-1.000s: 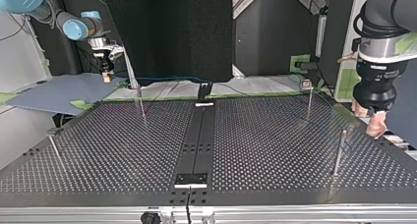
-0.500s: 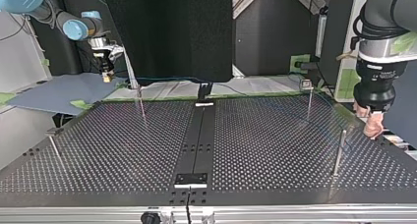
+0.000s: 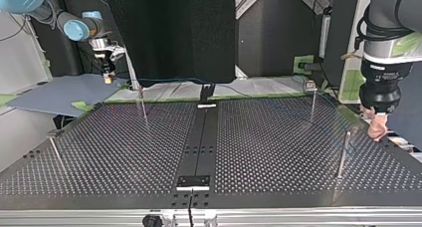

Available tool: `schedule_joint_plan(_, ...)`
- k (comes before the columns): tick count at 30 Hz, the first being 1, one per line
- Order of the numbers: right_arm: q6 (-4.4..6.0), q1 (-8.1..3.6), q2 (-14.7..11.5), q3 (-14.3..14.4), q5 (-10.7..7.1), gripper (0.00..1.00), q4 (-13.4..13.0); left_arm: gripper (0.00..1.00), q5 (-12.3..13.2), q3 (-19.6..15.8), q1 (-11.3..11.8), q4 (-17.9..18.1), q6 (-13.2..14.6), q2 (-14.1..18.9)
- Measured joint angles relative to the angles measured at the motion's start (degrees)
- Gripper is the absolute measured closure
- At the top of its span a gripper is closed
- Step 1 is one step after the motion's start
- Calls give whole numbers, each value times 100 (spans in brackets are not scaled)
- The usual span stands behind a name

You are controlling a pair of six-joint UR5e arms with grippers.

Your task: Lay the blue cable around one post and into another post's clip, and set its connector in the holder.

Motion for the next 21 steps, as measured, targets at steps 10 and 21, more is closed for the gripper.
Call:
schedule_joint_plan(10,1,6,0,3,0,100,-8,0,-1,0,-1,0,-16,0)
schedule_joint_plan(21,-1,8,0,3,0,100,-11,0,66,-50,-28,53,-39,3)
